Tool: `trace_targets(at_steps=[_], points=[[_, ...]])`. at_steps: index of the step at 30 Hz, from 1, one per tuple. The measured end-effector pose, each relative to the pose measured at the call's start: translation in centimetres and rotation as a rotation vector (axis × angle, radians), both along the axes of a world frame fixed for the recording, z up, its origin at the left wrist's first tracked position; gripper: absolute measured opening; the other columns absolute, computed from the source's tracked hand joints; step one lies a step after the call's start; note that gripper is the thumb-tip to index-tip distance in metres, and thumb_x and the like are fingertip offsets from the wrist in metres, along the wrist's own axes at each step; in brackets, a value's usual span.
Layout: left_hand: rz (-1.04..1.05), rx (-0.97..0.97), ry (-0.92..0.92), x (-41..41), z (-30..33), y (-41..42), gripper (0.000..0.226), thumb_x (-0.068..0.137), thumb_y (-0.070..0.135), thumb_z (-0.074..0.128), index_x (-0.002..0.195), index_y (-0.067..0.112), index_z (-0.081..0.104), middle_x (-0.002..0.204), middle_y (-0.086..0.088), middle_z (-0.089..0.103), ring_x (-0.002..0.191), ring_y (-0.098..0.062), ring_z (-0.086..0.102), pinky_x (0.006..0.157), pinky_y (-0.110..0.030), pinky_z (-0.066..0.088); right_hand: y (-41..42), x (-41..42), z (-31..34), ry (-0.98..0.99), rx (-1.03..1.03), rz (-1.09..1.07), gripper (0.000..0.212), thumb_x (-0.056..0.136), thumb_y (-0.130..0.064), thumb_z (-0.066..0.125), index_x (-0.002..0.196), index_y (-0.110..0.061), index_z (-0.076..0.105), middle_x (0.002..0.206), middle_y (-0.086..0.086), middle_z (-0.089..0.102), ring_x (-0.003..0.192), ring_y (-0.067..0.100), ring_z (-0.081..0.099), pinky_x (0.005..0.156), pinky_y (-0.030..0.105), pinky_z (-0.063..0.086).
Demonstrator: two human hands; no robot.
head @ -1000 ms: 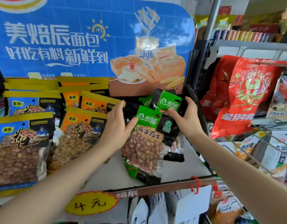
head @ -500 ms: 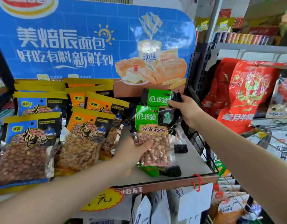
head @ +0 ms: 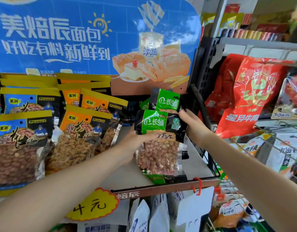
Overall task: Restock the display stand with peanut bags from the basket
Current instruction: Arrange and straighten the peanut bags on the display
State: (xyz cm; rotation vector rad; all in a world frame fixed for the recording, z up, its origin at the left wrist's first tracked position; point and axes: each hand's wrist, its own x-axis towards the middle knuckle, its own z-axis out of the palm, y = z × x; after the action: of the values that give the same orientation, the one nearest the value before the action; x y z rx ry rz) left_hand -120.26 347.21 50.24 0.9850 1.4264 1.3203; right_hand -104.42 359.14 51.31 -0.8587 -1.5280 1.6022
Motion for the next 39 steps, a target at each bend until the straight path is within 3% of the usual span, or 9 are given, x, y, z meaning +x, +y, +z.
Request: trace_targets(at_steps=[6,11,17,23,26,29,32,36,39], points=[[0.037,0.036,-0.073,-0.1,1.0,1.1,0.035,0.078,0.01,0.069,0.105,0.026,0.055,0.09,0.011,0.06,0.093,-0.011,0.058,0.071,-0.026,0.041,0.5,-0.5,-0.6,-0.075,0.136,-0.074,0.105,0.057,-0.044,0.084,0.144,-0.03,0.026,0.147,0.003,0.04,0.134,0.024,0.039,0.112,0.048,0.033],[0.034,0.151,-0.019,-1.1,3.9,3.0,0.063,0.082,0.007,0.065,0.135,0.027,0.037,0.089,0.016,0.056,0.075,0.003,0.053,0.072,-0.021,0.039,1.1,-0.7,1.2,-0.051,0.248,-0.123,0.06,0.076,-0.016,0.074,0.125,-0.018,0.04,0.104,0.001,0.061,0.096,0.018,0.062,0.084,0.031,0.051],[-0.072,0.077,0.06,-0.8,1.1,1.8,0.094,0.079,0.015,0.071,0.145,0.034,0.006,0.122,0.013,0.046,0.102,-0.006,0.042,0.089,-0.023,0.029,3.4,-2.2,6.4,-0.813,0.791,-0.145,0.104,0.063,-0.042,0.081,0.142,-0.009,0.021,0.147,0.013,0.027,0.135,0.029,0.03,0.112,0.041,0.03],[-0.205,-0.016,0.213,-1.5,-0.5,0.1,0.085,0.052,0.048,0.083,0.124,0.033,0.041,0.111,0.016,0.059,0.095,0.003,0.053,0.076,-0.014,0.041,3.1,-3.7,9.8,-1.037,0.994,0.224,0.061,0.086,-0.037,0.061,0.134,-0.008,0.037,0.134,0.012,0.047,0.122,0.029,0.046,0.093,0.033,0.036],[-0.278,-0.041,0.305,-1.1,-1.8,-0.2,0.039,0.065,0.024,0.082,0.087,0.038,0.053,0.081,0.026,0.067,0.069,0.015,0.059,0.062,0.001,0.042,3.4,-4.7,10.0,-1.12,1.043,0.241,0.053,0.094,-0.039,0.045,0.135,-0.007,0.036,0.146,0.014,0.03,0.132,0.033,0.033,0.104,0.037,0.031],[-0.204,-0.022,0.347,-0.5,-2.5,0.1,0.029,0.068,0.022,0.08,0.087,0.031,0.06,0.077,0.025,0.064,0.06,0.022,0.055,0.057,0.004,0.04,3.2,-5.5,10.0,-1.163,1.137,0.189,0.053,0.095,-0.041,0.042,0.135,-0.008,0.034,0.145,0.015,0.031,0.131,0.032,0.031,0.105,0.041,0.029],[-0.176,-0.004,0.334,-0.2,-3.2,0.1,0.041,0.067,0.023,0.081,0.102,0.025,0.059,0.088,0.021,0.064,0.07,0.019,0.057,0.064,0.001,0.042,3.6,-6.0,9.8,-1.145,1.052,0.204,0.056,0.091,-0.049,0.044,0.129,-0.009,0.038,0.128,0.015,0.047,0.117,0.032,0.044,0.09,0.039,0.037],[-0.162,0.0,0.344,-0.1,-3.6,0.1,0.071,0.056,0.038,0.086,0.118,0.019,0.056,0.108,0.011,0.068,0.101,-0.001,0.062,0.096,-0.022,0.046,3.6,-6.5,11.0,-1.202,0.943,0.152,0.06,0.093,-0.057,0.027,0.125,-0.013,0.052,0.141,0.011,0.043,0.137,0.031,0.022,0.108,0.045,0.023],[-0.173,0.028,0.328,-0.1,-3.5,0.1,0.066,0.061,0.029,0.085,0.119,0.018,0.055,0.111,0.007,0.068,0.105,-0.007,0.062,0.101,-0.032,0.044,3.2,-6.8,11.9,-1.067,0.848,0.182,0.05,0.098,-0.044,0.029,0.131,-0.011,0.05,0.149,0.007,0.036,0.138,0.027,0.027,0.11,0.038,0.019]])
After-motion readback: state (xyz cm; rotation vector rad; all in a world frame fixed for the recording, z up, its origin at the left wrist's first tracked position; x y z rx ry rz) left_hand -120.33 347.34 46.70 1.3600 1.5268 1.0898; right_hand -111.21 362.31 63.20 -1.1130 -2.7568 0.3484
